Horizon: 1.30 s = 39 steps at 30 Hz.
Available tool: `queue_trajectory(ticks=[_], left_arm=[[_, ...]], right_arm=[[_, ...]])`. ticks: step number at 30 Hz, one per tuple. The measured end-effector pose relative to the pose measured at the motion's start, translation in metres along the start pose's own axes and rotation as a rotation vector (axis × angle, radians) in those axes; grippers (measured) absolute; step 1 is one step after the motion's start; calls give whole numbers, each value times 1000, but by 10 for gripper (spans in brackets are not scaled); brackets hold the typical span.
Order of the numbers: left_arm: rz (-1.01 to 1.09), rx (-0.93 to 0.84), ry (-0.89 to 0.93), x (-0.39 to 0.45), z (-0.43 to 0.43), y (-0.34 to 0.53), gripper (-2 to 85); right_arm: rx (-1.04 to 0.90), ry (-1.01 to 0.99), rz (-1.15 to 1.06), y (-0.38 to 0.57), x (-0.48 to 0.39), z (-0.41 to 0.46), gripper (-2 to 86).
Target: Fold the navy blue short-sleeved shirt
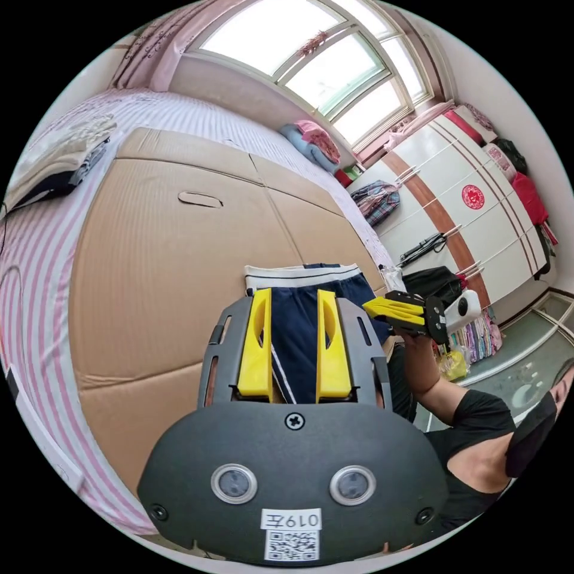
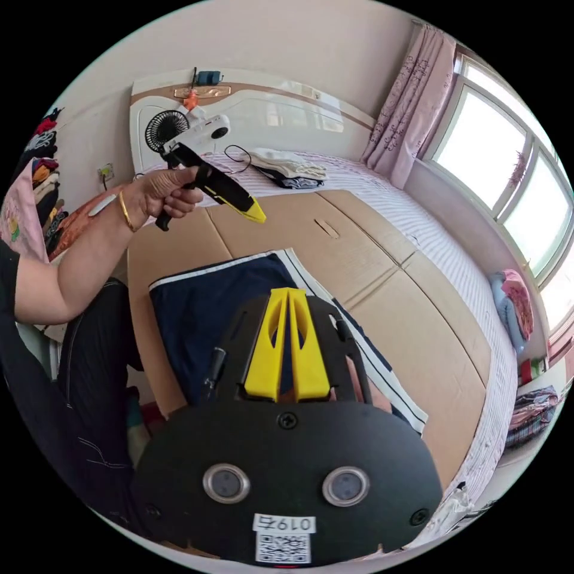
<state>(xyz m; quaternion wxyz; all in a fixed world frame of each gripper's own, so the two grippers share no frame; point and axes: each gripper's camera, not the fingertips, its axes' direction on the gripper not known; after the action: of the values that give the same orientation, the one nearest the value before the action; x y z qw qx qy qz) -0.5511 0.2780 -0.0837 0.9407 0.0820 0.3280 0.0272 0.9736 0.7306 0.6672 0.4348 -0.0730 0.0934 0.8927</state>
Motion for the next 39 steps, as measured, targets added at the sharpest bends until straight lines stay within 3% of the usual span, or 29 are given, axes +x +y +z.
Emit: queue_trajectory(ticks=[7,11,14,20,26,39], left_arm=[[-69,-68,-17,-32,61,-72,117],[-71,-144,-121,-37,92,-100,112],[-64,-159,-31,-41,113,-115,100],[-19,-212,-106,-27,128,-138,53],[19,-195,-124,-16,132,-155,24],[27,-164,-137,-5,137,-182,15]], right_arm=[[-20,-185,54,14,79,46,-8],[-112,-177,-16,-8,76,101,6],[-203,-229,-102,-26,68,148,55],[-303,-266,-165,-44,65,206,63],[-365,-345,-181,-51,64,231,66],[-293,-473,-102,-55,78,214,19]])
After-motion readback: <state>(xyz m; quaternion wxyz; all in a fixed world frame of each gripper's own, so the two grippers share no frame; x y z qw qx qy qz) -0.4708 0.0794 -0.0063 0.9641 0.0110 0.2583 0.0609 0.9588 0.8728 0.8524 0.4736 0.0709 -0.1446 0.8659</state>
